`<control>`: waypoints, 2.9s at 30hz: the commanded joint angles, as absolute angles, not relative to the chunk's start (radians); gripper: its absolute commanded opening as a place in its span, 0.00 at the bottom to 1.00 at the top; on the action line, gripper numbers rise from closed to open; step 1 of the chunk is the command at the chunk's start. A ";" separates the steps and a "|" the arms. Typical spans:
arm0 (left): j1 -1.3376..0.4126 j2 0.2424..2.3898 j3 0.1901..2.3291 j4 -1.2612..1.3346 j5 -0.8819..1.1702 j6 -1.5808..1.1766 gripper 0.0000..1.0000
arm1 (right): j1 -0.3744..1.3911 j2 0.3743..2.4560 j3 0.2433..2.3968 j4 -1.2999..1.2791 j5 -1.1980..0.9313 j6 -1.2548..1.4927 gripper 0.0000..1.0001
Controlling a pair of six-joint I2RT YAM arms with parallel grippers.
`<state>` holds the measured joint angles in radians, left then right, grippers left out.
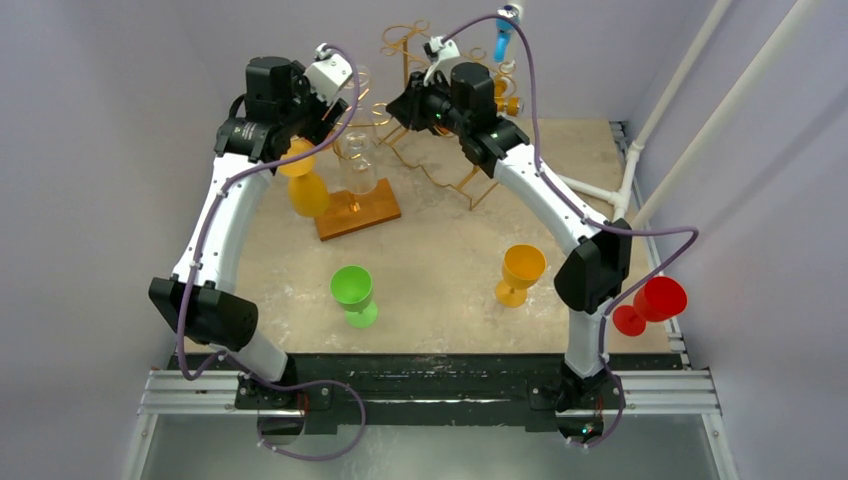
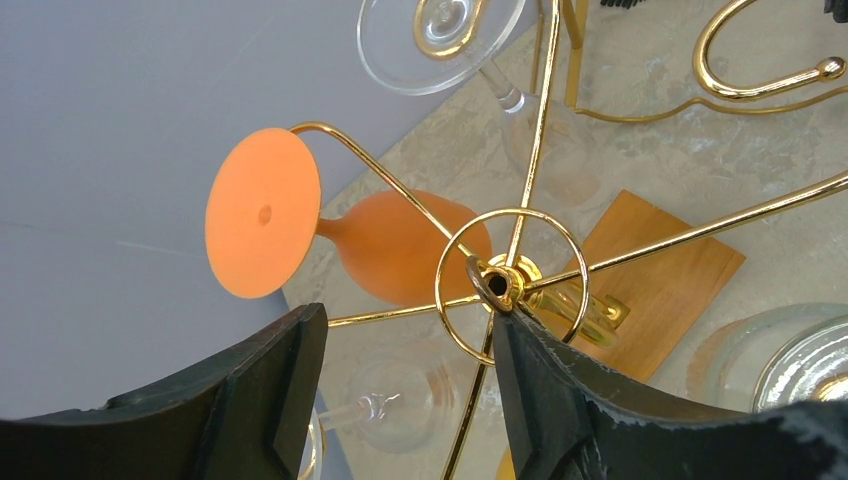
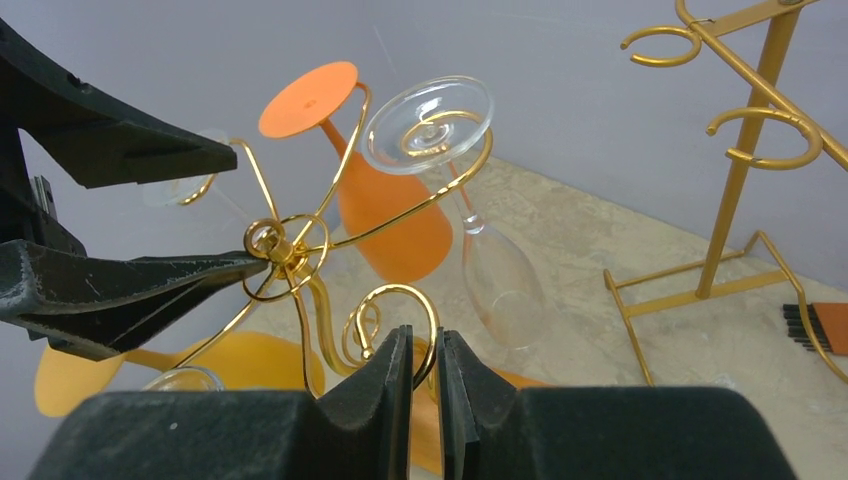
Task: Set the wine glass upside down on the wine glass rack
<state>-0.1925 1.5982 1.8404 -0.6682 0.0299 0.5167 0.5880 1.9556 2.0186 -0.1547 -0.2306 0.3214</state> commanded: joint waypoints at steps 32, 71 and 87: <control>-0.207 1.686 1.930 -0.595 -0.076 0.511 0.62 | 0.756 1.783 1.794 -0.101 -0.298 0.384 0.13; -0.207 1.602 1.855 -0.575 -0.068 0.540 0.59 | 0.633 1.832 1.967 -0.190 -0.333 0.419 0.55; -0.207 1.589 1.838 -0.573 -0.071 0.549 0.59 | 0.609 1.949 2.053 -0.150 -0.334 0.499 0.48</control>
<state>-0.2043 1.6268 1.8496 -0.6365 -0.0673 0.5430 0.6075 1.9282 1.9862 -0.1642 -0.3141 0.4694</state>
